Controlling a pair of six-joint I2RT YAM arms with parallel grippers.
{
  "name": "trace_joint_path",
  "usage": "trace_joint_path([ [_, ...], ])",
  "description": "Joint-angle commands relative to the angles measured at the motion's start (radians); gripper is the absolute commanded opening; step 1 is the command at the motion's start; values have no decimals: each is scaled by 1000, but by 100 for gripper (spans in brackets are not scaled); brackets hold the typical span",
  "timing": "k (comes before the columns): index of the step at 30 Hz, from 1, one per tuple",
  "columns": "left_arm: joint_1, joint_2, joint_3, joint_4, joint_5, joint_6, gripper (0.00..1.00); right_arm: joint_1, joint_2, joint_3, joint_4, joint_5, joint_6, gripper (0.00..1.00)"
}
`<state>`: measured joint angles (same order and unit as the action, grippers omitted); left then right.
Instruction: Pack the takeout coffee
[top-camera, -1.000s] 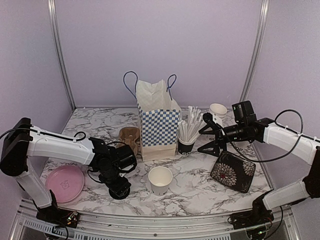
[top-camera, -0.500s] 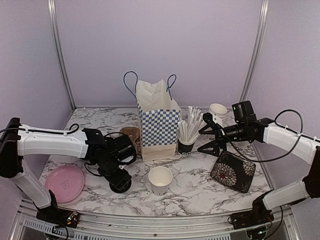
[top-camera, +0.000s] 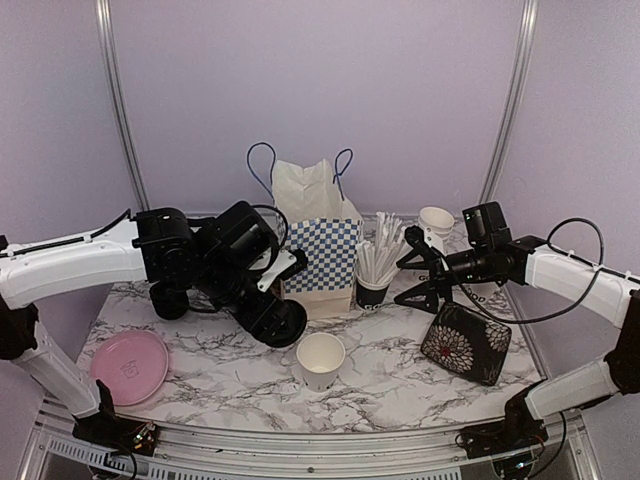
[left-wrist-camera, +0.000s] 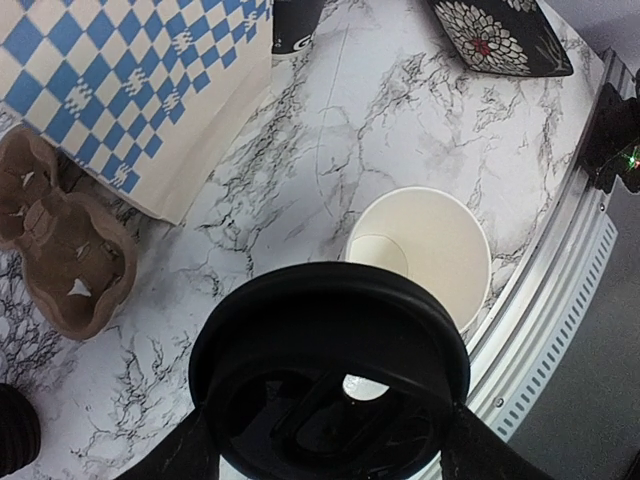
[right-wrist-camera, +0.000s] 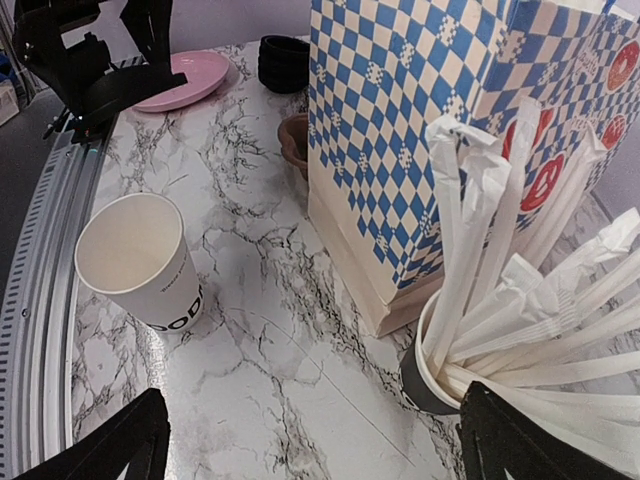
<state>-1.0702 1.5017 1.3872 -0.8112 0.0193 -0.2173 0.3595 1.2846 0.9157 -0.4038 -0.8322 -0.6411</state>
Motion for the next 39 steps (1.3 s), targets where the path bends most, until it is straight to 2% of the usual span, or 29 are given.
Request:
trace_joint_path([
  [1, -17, 83, 51, 16, 68, 60, 68, -5, 7, 2, 14, -5, -10, 98],
  [19, -46, 237, 135, 45, 112, 98, 68, -6, 27, -1, -4, -13, -37, 98],
  [39, -50, 302, 171, 34, 130, 124, 68, -5, 15, -6, -12, -11, -45, 98],
])
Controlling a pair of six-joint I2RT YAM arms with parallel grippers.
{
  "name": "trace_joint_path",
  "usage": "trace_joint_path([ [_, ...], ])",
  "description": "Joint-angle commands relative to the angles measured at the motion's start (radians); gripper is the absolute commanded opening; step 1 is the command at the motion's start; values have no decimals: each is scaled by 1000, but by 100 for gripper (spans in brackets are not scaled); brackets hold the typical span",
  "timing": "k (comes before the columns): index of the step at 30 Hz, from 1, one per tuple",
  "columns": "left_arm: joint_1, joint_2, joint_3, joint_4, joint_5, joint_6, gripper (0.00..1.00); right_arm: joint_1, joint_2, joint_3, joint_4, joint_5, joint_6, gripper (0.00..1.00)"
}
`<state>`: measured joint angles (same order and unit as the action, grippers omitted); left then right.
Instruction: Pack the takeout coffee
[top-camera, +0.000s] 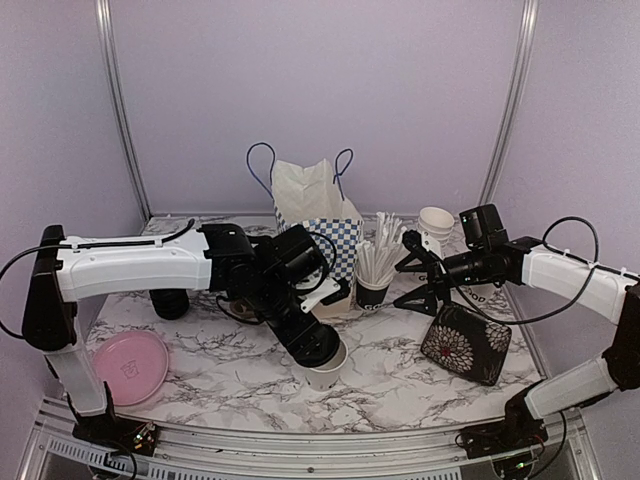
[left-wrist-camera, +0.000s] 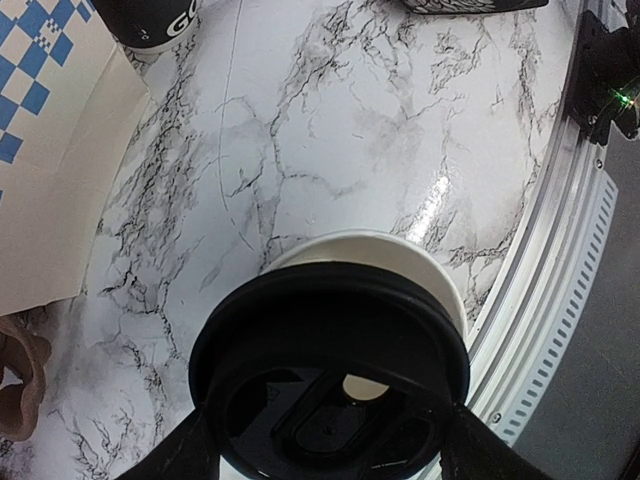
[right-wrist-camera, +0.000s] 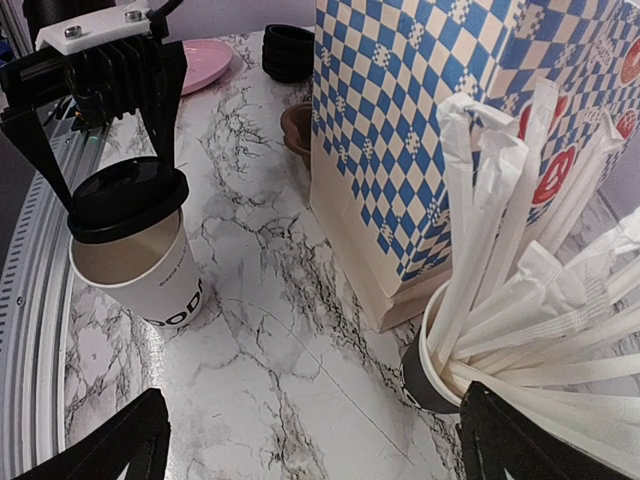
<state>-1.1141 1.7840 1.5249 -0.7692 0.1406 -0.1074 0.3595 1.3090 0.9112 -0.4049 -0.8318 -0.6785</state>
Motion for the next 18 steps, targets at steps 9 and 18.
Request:
trace_joint_path([
  [9, -13, 24, 46, -12, -6, 9, 68, -5, -11, -1, -14, -16, -9, 98],
  [18, -19, 4, 73, -36, -22, 8, 68, -5, -7, 1, -16, -18, -11, 98],
])
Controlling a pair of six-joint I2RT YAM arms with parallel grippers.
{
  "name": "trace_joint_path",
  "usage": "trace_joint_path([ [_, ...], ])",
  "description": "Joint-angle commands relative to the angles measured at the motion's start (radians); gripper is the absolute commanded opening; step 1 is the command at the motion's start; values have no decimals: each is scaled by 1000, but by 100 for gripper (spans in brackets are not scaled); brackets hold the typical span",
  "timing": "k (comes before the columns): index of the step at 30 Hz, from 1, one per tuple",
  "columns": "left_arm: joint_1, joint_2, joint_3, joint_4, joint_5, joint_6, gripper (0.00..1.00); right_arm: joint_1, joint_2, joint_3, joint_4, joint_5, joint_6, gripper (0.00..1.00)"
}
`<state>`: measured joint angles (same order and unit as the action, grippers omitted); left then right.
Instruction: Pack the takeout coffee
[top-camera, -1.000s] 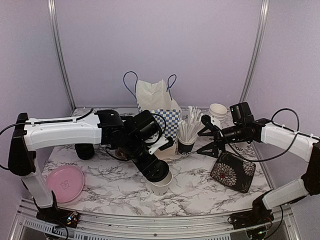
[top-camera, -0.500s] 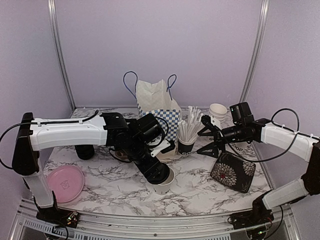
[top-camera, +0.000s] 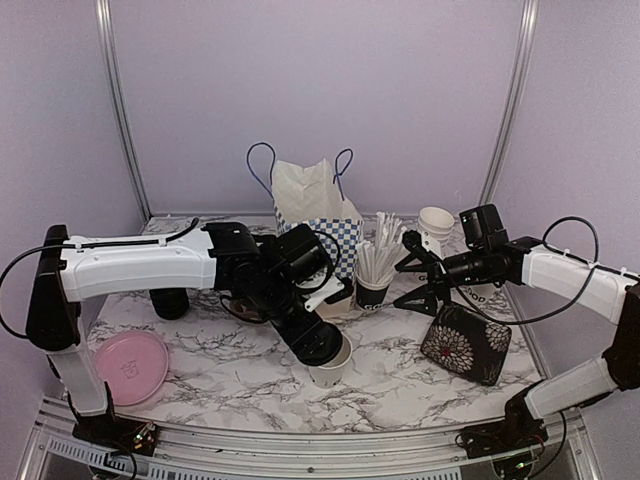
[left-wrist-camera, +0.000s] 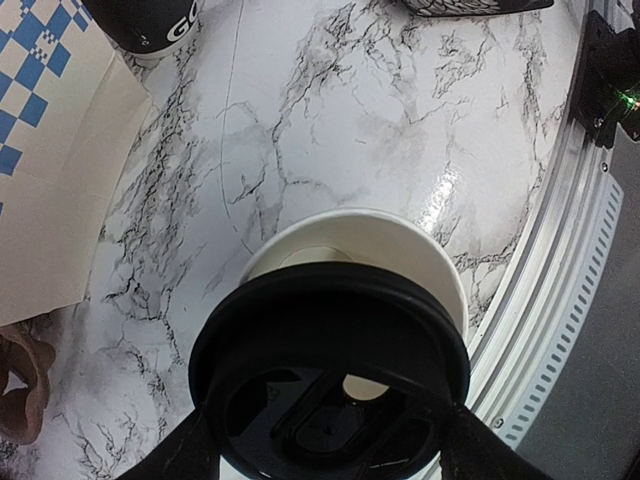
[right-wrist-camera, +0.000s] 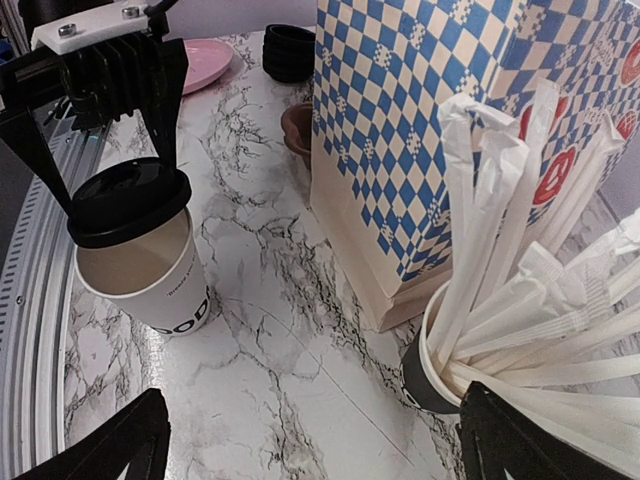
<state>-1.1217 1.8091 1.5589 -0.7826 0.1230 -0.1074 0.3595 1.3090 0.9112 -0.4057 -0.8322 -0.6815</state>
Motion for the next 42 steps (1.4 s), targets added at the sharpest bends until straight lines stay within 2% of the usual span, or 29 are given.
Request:
trace_joint_path([
  [1, -14, -17, 44, -23, -4, 9, 68, -5, -7, 2, -16, -19, -7, 98],
  [35, -32, 90, 115, -49, -15, 42, 69, -5, -10, 0, -19, -23, -7, 98],
  [42, -44, 114, 118, -47, -42, 36, 77, -5, 15, 42, -39, -62, 46, 99],
])
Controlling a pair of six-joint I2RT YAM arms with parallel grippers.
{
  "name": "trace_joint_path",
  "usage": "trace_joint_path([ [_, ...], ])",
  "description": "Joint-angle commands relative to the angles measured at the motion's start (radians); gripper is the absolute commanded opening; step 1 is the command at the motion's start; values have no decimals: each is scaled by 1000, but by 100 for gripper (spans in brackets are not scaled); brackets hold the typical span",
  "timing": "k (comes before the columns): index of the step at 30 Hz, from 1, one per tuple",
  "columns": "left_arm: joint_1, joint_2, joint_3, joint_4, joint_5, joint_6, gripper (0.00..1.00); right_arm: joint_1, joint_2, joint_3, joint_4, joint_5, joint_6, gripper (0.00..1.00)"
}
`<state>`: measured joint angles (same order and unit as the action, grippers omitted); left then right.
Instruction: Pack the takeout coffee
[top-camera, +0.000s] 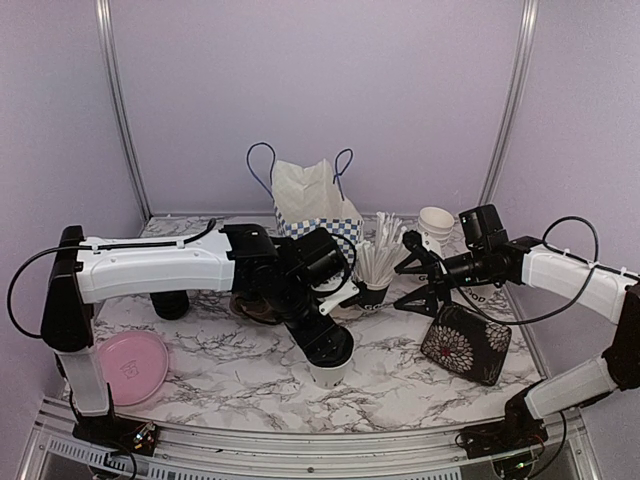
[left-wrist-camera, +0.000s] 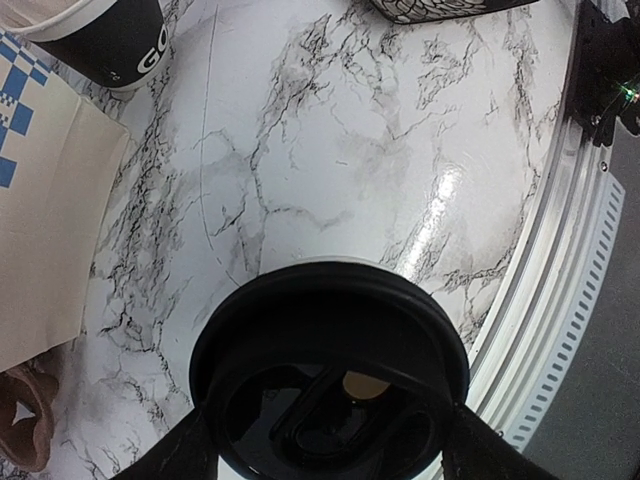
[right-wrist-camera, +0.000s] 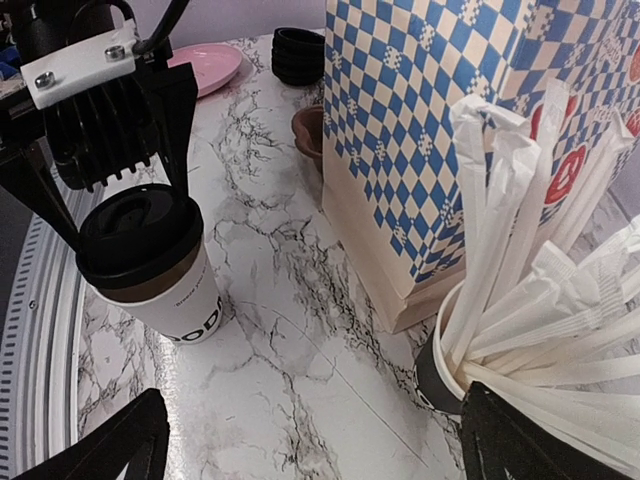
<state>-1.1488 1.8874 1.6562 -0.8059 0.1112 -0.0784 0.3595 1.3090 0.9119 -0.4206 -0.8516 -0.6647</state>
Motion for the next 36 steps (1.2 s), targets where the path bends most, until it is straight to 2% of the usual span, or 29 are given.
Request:
trace_joint_path([
  [1, -21, 36, 24, -22, -38, 9, 79, -5, 24, 48, -33, -46, 26, 99],
  [11, -42, 14, 38, 9, -60, -4, 86, -4, 45, 91, -75, -64, 35, 99],
  [13, -43, 6, 36, 13, -78, -1, 88, -5, 45, 100, -84, -61, 37, 99],
  [14, -43, -5, 36, 14, -88, 1, 95, -6, 47, 106, -91, -60, 38, 99],
  [15, -43, -11, 36, 15, -95, 2, 96, -5, 47, 111, -97, -58, 40, 99],
  [20, -43, -83, 29, 47, -167, 9, 99, -5, 41, 154, -155, -29, 49, 99],
  [22, -43, -108, 9, 73, -233, 11, 99, -6, 41, 175, -185, -4, 51, 99],
  [26, -35, -176, -98, 195, -457, -41, 99, -5, 40, 213, -225, 22, 80, 99],
  [31, -18, -252, -295, 416, -484, -95, 98, -5, 65, 241, -230, -17, 197, 99],
  [36, 0, -250, -343, 456, -390, -194, 87, -4, 135, 217, -267, -192, 242, 99],
])
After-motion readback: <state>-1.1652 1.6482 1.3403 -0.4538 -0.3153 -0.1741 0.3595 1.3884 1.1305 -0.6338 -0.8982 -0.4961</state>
